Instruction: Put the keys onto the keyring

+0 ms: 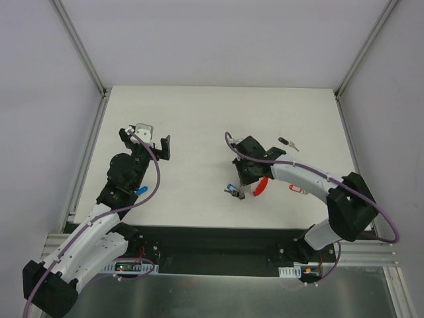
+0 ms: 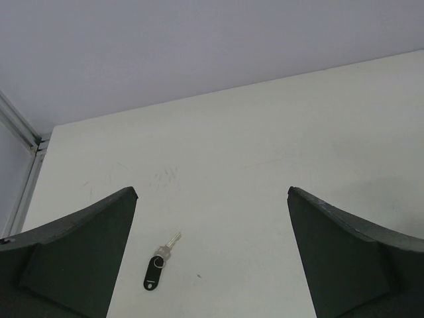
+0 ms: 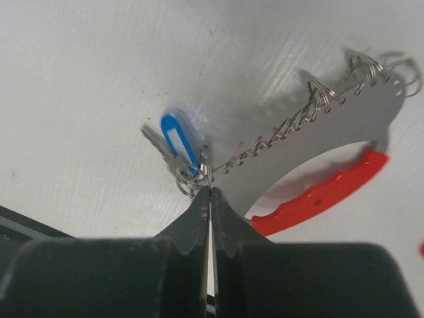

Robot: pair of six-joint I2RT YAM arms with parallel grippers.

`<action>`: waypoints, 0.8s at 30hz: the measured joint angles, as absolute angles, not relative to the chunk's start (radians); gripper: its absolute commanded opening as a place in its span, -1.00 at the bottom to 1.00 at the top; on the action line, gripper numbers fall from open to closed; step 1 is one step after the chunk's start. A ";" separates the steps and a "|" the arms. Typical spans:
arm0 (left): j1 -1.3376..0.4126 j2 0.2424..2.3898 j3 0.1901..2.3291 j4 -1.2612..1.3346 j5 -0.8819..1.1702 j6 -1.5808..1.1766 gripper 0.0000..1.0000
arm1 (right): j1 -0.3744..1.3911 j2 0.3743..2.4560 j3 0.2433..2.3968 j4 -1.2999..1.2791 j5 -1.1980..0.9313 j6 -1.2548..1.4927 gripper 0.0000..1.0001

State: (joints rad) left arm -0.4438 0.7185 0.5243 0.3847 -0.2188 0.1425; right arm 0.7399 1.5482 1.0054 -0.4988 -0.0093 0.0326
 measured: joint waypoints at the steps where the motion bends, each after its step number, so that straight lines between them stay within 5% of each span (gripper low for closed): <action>1: -0.446 0.716 0.524 0.385 -0.218 0.143 0.95 | 0.746 1.525 1.016 -0.507 0.017 0.009 -0.97; 12: -0.447 0.702 0.524 0.385 -0.183 0.142 0.93 | 0.783 1.296 1.046 -0.462 0.148 -0.173 -0.97; 24: -0.466 0.671 0.524 0.376 0.177 0.106 0.93 | 0.766 1.087 1.034 -0.348 -0.010 -0.329 -0.97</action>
State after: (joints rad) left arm -0.4656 0.6712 0.5243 0.3763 0.1768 0.1059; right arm 0.7662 1.0866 1.0344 -0.3485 -0.0097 -0.3294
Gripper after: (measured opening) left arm 0.959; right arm 0.019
